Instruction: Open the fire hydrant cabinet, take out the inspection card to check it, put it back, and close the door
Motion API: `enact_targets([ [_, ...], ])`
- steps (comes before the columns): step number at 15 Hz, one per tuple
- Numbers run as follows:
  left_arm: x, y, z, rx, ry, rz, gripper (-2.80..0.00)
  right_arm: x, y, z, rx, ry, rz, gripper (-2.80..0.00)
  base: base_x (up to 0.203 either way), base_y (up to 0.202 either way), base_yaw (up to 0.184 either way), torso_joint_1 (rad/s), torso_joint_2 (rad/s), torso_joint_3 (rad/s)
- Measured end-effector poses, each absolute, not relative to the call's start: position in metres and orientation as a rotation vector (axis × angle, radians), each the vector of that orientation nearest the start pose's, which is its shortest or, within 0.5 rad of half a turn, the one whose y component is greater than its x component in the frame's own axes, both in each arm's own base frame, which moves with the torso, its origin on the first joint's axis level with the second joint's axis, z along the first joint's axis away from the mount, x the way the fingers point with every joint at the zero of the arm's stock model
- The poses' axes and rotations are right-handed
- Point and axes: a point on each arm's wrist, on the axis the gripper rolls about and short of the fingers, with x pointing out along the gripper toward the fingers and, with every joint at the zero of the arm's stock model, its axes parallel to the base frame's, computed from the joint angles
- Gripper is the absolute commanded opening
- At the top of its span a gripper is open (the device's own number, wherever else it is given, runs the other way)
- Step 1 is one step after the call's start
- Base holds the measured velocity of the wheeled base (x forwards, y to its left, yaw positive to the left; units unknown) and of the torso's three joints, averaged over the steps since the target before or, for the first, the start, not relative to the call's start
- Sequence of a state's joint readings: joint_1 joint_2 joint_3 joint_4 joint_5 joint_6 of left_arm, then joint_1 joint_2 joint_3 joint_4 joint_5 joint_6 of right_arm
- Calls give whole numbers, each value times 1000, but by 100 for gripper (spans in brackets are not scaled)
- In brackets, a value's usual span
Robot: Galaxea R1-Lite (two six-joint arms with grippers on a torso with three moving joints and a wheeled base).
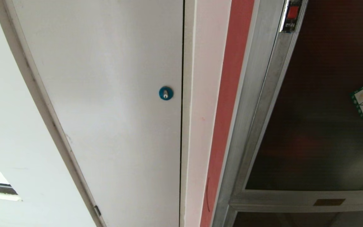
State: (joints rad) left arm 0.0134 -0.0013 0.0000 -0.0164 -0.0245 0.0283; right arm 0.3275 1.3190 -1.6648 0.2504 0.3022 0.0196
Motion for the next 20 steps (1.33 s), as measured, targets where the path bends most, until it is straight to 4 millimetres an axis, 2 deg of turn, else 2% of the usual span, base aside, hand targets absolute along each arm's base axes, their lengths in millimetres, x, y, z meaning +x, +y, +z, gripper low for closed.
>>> enact_targets([
  [4,-23,-1,77,28,-19,-10,-280,111,47,431,29,-141,649,-280,0,0,0,0,0,0],
  [7,-23,-1,77,28,-18,-11,-280,81,36,426,99,-154,657,-280,0,0,0,0,0,0],
  [9,-23,-1,77,28,-18,-10,-280,60,26,427,162,-182,633,-280,0,0,0,0,0,0],
  [13,-23,-1,77,28,-18,-11,-280,10,10,423,176,-272,579,-280,0,0,0,0,0,0],
  [16,-23,-1,77,28,-18,-11,-280,-35,0,407,165,-345,547,-280,0,0,0,0,0,0],
  [20,-23,-1,77,28,-18,-11,-280,-88,-5,370,147,-402,494,-280,0,0,0,0,0,0],
])
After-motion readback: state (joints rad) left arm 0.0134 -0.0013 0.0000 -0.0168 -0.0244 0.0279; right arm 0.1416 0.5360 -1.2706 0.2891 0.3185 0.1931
